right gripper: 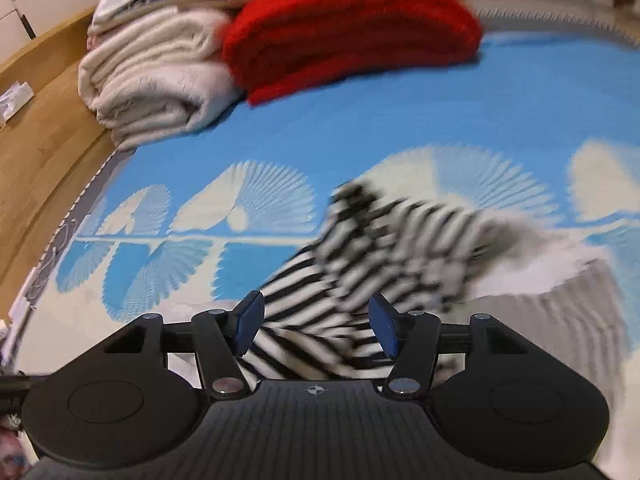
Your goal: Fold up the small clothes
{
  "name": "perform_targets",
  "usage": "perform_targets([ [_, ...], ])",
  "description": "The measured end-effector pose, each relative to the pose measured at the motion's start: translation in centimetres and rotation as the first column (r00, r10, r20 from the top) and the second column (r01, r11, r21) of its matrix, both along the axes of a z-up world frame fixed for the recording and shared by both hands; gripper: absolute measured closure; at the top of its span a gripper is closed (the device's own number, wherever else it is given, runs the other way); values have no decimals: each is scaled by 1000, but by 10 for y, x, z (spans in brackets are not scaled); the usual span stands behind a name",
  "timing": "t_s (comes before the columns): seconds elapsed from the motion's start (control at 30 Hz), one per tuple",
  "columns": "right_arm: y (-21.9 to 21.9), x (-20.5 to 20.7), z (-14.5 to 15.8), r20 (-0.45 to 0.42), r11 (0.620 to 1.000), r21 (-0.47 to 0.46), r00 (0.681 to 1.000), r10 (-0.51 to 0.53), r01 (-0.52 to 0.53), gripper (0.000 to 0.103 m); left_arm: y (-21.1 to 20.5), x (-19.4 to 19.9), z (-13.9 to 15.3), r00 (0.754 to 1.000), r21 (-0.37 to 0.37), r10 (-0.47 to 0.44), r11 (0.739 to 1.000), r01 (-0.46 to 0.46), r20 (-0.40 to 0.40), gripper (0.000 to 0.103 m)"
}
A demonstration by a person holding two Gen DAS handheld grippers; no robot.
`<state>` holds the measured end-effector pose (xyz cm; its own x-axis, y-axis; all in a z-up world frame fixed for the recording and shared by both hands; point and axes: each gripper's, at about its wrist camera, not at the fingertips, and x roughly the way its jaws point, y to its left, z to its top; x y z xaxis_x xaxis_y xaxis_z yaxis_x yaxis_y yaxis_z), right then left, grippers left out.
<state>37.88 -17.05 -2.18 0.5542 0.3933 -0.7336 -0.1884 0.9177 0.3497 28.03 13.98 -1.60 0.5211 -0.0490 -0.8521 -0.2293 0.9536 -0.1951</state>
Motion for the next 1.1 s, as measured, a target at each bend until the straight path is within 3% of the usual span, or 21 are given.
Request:
perform_targets([
  [0.1, 44, 13, -22, -64, 990, -108, 995, 78, -85, 43, 4, 3, 1, 1000, -12, 14, 1000, -14, -1, 71],
  [0.17, 70, 13, -28, -67, 959, -220, 983, 169, -180, 56, 5, 4, 3, 1000, -20, 16, 1000, -16, 6, 71],
  [0.2, 77, 12, -27, -58, 941, -272, 979, 195, -203, 89, 4, 5, 4, 1000, -20, 15, 1000, -15, 9, 71],
  [0.23, 80, 13, -23, -54, 927, -307, 977, 207, -214, 103, 4, 5, 5, 1000, -21, 14, 1000, -13, 11, 71],
  [0.27, 75, 14, -14, -42, 932, -303, 980, 194, -198, 103, 4, 5, 6, 1000, -24, 13, 1000, -13, 13, 71],
  [0.33, 50, 17, 16, 26, 973, -205, 993, 114, -106, 103, 4, 4, 7, 1000, -35, 16, 999, -15, 22, 71],
  [0.4, 5, 9, 63, 129, 1000, 0, 991, -29, 30, 103, 5, 2, 10, 999, -59, 22, 998, -20, 44, 71],
  [0.47, -45, -20, 101, 226, 970, 200, 956, -186, 142, 103, 5, 0, 14, 998, -71, 24, 997, -19, 65, 71],
  [0.5, -63, -36, 110, 256, 955, 247, 940, -227, 163, 103, 3, 0, 15, 997, -72, 19, 997, -13, 71, 71],
  [0.57, -78, -56, 113, 264, 963, 211, 939, -221, 167, 103, -2, 1, 13, 998, -79, -3, 997, 9, 69, 71],
  [0.63, -81, -69, 95, 180, 984, 134, 974, -137, 114, 100, -10, 1, 6, 998, -107, -28, 994, 34, 52, 71],
  [0.73, -84, -84, 65, 120, 991, 89, 987, -110, 100, 97, -22, 4, -8, 999, -178, -48, 983, 50, 13, 67],
  [0.9, -87, -86, 29, -8, 985, 108, 991, -131, 131, 84, -40, 21, -29, 999, -282, -49, 958, 47, 1, 66],
  [0.97, -85, -85, 28, -9, 988, 110, 994, -113, 113, 76, -49, 29, -37, 999, -302, -45, 952, 42, -2, 60],
  [1.1, -94, -71, 26, 0, 988, 84, 992, -130, 129, 67, -67, 47, -53, 1000, -271, -27, 962, 22, -15, 35],
])
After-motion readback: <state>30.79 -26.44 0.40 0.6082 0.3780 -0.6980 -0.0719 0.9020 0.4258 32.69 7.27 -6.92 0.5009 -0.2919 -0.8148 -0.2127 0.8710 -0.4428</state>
